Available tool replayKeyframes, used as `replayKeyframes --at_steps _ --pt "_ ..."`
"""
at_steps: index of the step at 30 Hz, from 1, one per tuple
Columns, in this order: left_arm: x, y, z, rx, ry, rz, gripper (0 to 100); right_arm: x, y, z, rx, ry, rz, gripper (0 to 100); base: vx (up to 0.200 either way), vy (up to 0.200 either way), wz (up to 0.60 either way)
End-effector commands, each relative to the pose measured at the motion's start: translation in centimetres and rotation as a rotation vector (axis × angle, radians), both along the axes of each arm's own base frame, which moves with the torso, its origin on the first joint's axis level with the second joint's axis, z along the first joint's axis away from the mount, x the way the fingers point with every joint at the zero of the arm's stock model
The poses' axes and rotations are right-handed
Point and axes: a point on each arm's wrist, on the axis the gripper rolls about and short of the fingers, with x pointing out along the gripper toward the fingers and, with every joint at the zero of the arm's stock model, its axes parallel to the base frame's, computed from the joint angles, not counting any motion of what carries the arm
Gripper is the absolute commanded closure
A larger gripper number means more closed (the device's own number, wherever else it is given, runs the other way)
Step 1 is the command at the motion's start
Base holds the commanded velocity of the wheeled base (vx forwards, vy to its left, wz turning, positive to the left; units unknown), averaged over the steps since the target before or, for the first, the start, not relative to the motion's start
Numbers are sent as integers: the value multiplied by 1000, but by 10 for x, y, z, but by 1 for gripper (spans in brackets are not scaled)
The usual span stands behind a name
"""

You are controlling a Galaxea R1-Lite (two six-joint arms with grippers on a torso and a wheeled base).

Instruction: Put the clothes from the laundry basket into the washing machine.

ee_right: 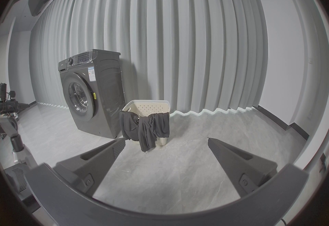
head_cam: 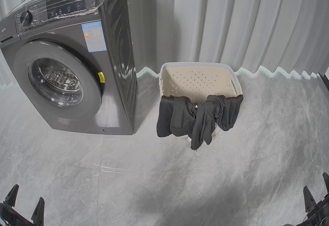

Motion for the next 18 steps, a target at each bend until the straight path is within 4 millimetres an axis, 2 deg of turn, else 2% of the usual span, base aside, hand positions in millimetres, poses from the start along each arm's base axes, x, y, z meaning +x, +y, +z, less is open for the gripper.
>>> replayKeyframes --at_steps 1,18 --pt "0 0 -4 -1 -3 0 0 0 0 -5 0 -1 1 0 0 -200 0" --pt "0 0 -4 -1 -3 0 0 0 0 -5 0 -1 1 0 0 -200 0"
